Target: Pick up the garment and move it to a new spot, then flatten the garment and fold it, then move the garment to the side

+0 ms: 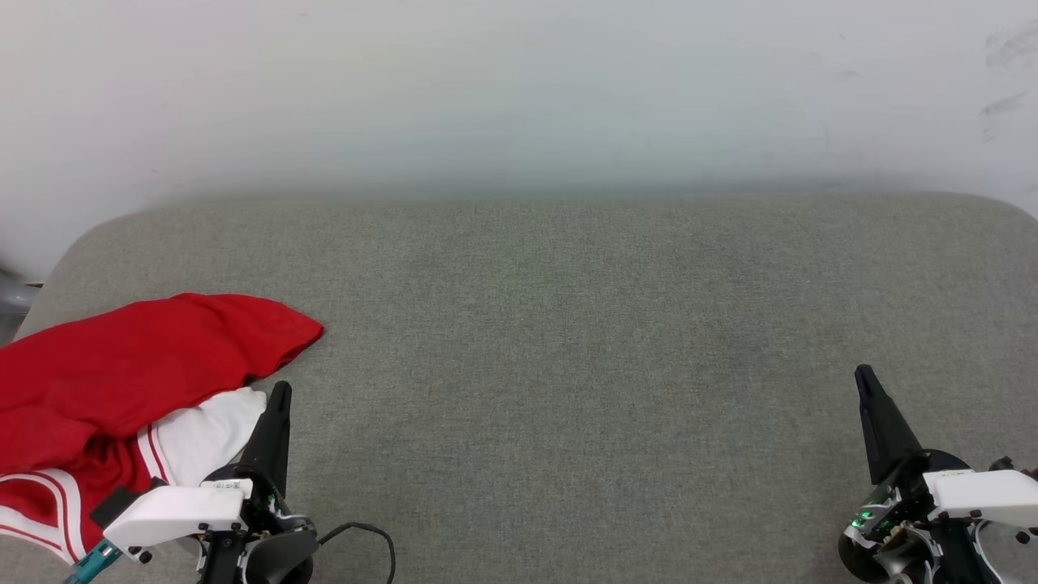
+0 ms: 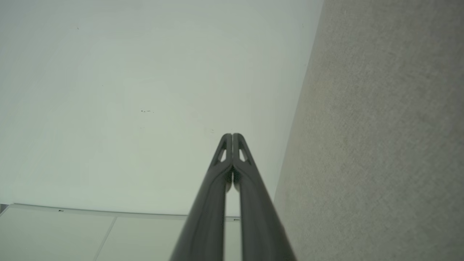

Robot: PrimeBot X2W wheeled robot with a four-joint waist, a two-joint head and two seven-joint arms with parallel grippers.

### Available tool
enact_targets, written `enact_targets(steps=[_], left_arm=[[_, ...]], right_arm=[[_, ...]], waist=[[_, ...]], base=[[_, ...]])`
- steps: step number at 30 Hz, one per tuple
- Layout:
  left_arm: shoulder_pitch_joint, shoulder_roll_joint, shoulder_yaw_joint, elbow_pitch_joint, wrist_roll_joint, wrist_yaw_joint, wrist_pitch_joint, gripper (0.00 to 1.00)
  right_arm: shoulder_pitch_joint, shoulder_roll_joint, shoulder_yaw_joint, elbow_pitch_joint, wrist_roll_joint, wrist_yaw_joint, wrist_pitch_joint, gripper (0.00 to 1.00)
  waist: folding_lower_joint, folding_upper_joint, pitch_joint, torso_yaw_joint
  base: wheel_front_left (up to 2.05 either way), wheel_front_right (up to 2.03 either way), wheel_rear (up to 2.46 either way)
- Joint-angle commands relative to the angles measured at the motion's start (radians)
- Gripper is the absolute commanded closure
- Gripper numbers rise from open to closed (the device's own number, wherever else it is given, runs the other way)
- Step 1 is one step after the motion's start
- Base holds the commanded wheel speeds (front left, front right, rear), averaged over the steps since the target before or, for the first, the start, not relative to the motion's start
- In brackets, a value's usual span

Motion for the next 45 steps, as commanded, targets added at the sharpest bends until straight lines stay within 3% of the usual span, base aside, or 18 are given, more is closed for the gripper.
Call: enact_targets(steps=[1,29,30,45], left_arm=[[-0.006,-0.001,0.002,0.000,0.000,-0.002,0.004,1.00],[-0.006,-0.001,0.002,0.000,0.000,-0.002,0.004,1.00],[0.001,0.000,-0.001,0.003,0.000,0.000,-0.001,0.00],[0.007,0.000,-0.084,-0.057,0.020,0.000,-0.068,0.00]], right_arm=[[-0.013,0.002,0.000,0.001,-0.005,0.000,-0.001,1.00],[-0.013,0.002,0.001,0.001,-0.005,0.000,-0.001,1.00],[0.002,0.000,0.000,0.003,0.000,0.000,0.000,0.00],[0.036,0.001,0.027,-0.064,-0.026,0.000,-0.068,0.00]], waist=[[0.0000,0.0000,0.000,0.000],[0.0000,0.0000,0.000,0.000],[0.0000,0.0000,0.000,0.000],[0.0000,0.0000,0.002,0.001]], base=[[0.00,0.00,0.00],[0.00,0.00,0.00],[0.00,0.00,0.00],[0.00,0.00,0.00]])
